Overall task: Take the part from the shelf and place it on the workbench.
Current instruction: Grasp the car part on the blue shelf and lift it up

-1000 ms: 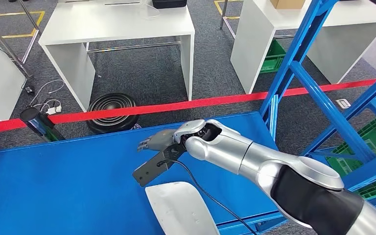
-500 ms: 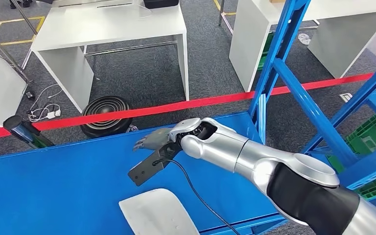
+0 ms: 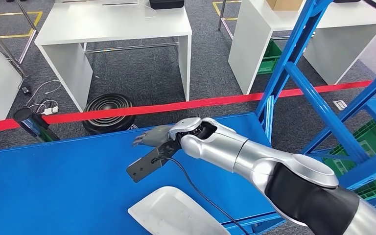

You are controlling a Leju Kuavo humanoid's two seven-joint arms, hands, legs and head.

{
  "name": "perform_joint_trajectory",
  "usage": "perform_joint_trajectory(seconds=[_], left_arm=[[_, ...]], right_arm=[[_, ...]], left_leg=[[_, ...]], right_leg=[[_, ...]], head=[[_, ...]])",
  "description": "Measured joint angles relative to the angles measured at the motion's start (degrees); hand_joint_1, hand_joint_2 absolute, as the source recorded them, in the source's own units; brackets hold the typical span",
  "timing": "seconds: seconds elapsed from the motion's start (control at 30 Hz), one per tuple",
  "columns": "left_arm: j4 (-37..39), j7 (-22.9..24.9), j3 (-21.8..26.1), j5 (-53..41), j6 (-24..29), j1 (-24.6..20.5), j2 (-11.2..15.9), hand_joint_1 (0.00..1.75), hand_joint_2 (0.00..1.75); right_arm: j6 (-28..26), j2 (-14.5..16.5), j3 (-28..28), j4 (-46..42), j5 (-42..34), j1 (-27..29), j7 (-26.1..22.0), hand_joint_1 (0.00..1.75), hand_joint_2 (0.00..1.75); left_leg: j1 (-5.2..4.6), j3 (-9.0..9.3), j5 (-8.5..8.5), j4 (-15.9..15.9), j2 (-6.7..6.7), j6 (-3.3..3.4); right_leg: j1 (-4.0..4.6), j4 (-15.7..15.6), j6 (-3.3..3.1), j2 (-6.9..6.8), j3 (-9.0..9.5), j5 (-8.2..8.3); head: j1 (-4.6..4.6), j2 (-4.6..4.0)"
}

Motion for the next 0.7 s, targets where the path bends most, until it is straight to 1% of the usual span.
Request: perform_joint_trajectory(seconds=[0.03, 0.07, 0.1, 0.13, 0.17, 0.2, 0.23, 0.27, 0.3, 0.33, 0.37, 0.4, 0.43, 0.5, 0.53, 0.57, 0.6, 0.63, 0.67, 0.7], left_arm=[[0.01, 0.11, 0.00, -0.14, -0.02, -0.03, -0.01, 0.00, 0.00], [0.01, 0.25, 0.00, -0.26, -0.03, -0.06, -0.02, 0.00, 0.00], [0.02, 0.39, 0.00, -0.36, -0.04, -0.08, -0.04, 0.00, 0.00], [0.02, 0.51, 0.00, -0.42, -0.05, -0.12, -0.09, 0.00, 0.00], [0.02, 0.60, 0.00, -0.44, -0.05, -0.19, -0.17, 0.00, 0.00], [0.02, 0.65, 0.00, -0.46, -0.05, -0.29, -0.25, 0.00, 0.00], [0.02, 0.70, 0.00, -0.47, -0.05, -0.42, -0.31, 0.00, 0.00], [0.02, 0.74, -0.01, -0.48, -0.05, -0.54, -0.34, 0.00, 0.00], [0.02, 0.80, -0.01, -0.50, -0.05, -0.63, -0.34, 0.00, 0.00], [0.02, 0.87, -0.01, -0.51, -0.05, -0.66, -0.34, 0.00, 0.00], [0.03, 0.91, -0.01, -0.54, -0.05, -0.66, -0.36, 0.00, 0.00], [0.05, 0.94, -0.01, -0.56, -0.05, -0.66, -0.39, 0.00, 0.00], [0.08, 0.95, -0.02, -0.59, -0.04, -0.65, -0.39, 0.00, 0.00], [0.10, 0.95, -0.02, -0.63, -0.02, -0.63, -0.36, 0.00, 0.00], [0.10, 0.96, -0.02, -0.64, -0.01, -0.60, -0.32, 0.00, 0.00], [0.10, 0.98, -0.02, -0.66, 0.01, -0.56, -0.28, 0.00, 0.00], [0.10, 1.01, -0.02, -0.66, 0.02, -0.55, -0.27, 0.00, 0.00], [0.10, 1.04, -0.02, -0.67, 0.04, -0.56, -0.27, 0.00, 0.00], [0.11, 1.07, -0.02, -0.67, 0.05, -0.61, -0.28, 0.00, 0.00], [0.13, 1.09, -0.02, -0.67, 0.05, -0.70, -0.32, 0.00, 0.00]], right_arm=[[-0.30, -0.09, 0.00, 0.16, 0.03, 0.24, 0.10, 0.00, 0.00], [-0.49, -0.17, 0.00, 0.29, 0.05, 0.50, 0.19, 0.00, 0.00], [-0.59, -0.27, 0.00, 0.41, 0.09, 0.67, 0.29, 0.00, 0.00], [-0.62, -0.35, 0.00, 0.48, 0.12, 0.70, 0.37, 0.00, 0.00], [-0.61, -0.41, -0.01, 0.54, 0.13, 0.60, 0.44, 0.00, 0.00], [-0.57, -0.46, -0.01, 0.58, 0.13, 0.41, 0.49, 0.00, 0.00], [-0.51, -0.46, -0.01, 0.58, 0.11, 0.24, 0.55, 0.00, 0.00], [-0.43, -0.48, -0.02, 0.59, 0.09, 0.14, 0.72, 0.00, 0.00], [-0.35, -0.51, -0.01, 0.59, 0.07, 0.09, 0.94, 0.00, 0.00], [-0.30, -0.55, -0.01, 0.60, 0.04, 0.09, 1.14, 0.00, 0.00], [-0.28, -0.59, -0.01, 0.61, 0.02, 0.08, 1.29, 0.00, 0.00], [-0.28, -0.62, -0.01, 0.61, 0.01, 0.07, 1.33, 0.00, 0.00], [-0.30, -0.62, -0.02, 0.61, 0.00, 0.09, 1.33, 0.00, 0.00], [-0.33, -0.64, -0.02, 0.63, 0.02, 0.31, 1.34, 0.00, 0.00], [-0.34, -0.67, -0.01, 0.65, 0.03, 0.51, 1.35, 0.00, 0.00], [-0.36, -0.70, -0.01, 0.68, 0.06, 0.71, 1.37, 0.00, 0.00], [-0.43, -0.73, -0.01, 0.70, 0.08, 0.86, 1.40, 0.00, 0.00], [-0.52, -0.75, -0.01, 0.71, 0.10, 0.95, 1.44, 0.00, 0.00], [-0.64, -0.77, -0.02, 0.72, 0.12, 0.98, 1.47, 0.00, 0.00], [-0.77, -0.78, -0.01, 0.72, 0.15, 0.96, 1.49, 0.00, 0.00]], left_leg=[[-0.06, -0.15, 0.06, 0.06, 0.05, 0.08], [-0.11, -0.26, 0.10, 0.12, 0.08, 0.14], [-0.17, -0.33, 0.14, 0.19, 0.09, 0.16], [-0.21, -0.34, 0.15, 0.25, 0.08, 0.15], [-0.26, -0.35, 0.19, 0.30, 0.10, 0.09], [-0.37, -0.44, 0.24, 0.35, 0.12, -0.07], [-0.41, -0.55, 0.35, 0.35, 0.15, -0.33], [-0.41, -0.65, 0.50, 0.29, 0.18, -0.64], [-0.43, -0.71, 0.69, 0.16, 0.19, -1.01], [-0.39, -0.77, 0.77, 0.02, 0.19, -1.34], [-0.40, -0.92, 0.49, 0.20, 0.16, -1.60], [-0.41, -1.36, -0.37, 1.20, 0.11, -1.84], [-0.39, -2.26, -1.87, 3.38, 0.06, -2.04], [-0.28, -5.01, -5.62, 10.43, 0.01, -2.42], [-0.25, -6.17, -6.80, 13.53, 0.02, -2.61], [-0.21, -6.56, -7.00, 14.95, 0.02, -2.74], [-0.16, -5.87, -6.14, 14.13, 0.03, -2.84], [-0.06, -4.19, -4.48, 11.22, 0.04, -2.92], [0.05, -2.15, -3.03, 7.38, 0.03, -3.02], [0.04, -0.32, -2.01, 3.93, -0.05, -2.95]], right_leg=[[-0.01, 2.78, 0.05, -0.03, -1.12, -0.94], [0.01, 3.67, -0.02, -0.04, -1.30, -0.87], [0.05, 2.19, -0.22, -0.05, -0.29, 0.21], [0.15, -1.30, -0.56, -0.06, 1.76, 1.97], [0.31, -5.50, -1.03, -0.10, 4.10, 3.36], [0.50, -9.13, -1.44, -0.15, 6.07, 4.36], [0.71, -11.47, -1.78, -0.19, 7.26, 4.80], [0.87, -12.40, -2.01, -0.20, 7.64, 4.74], [0.96, -12.62, -2.17, -0.19, 7.65, 4.91], [0.81, -12.89, -2.44, -0.20, 7.66, 5.18], [0.63, -13.27, -2.75, -0.23, 7.74, 5.50], [0.41, -13.67, -3.09, -0.27, 7.81, 5.86], [0.20, -13.98, -3.34, -0.32, 7.85, 6.14], [0.20, -13.98, -3.56, -0.35, 7.62, 6.34], [0.20, -13.88, -3.56, -0.35, 7.46, 6.37], [0.17, -13.74, -3.54, -0.35, 7.31, 6.41], [0.11, -13.53, -3.51, -0.34, 7.15, 6.43], [0.02, -13.25, -3.42, -0.32, 7.00, 6.40], [-0.06, -12.89, -3.24, -0.30, 6.82, 6.33], [0.01, -12.45, -2.94, -0.25, 6.53, 6.26]], head=[[0.00, 0.00], [0.00, 0.00], [0.01, 0.00], [0.01, 0.00], [0.01, 0.00], [0.01, 0.00], [-0.01, 0.00], [-0.02, 0.00], [-0.02, 0.00], [-0.02, 0.00], [-0.03, 0.00], [-0.09, 0.00], [-0.15, 0.00], [-0.26, 0.00], [-0.27, 0.00], [-0.27, 0.00], [-0.27, 0.00], [-0.27, 0.00], [-0.27, 0.00], [-0.31, 0.00]])
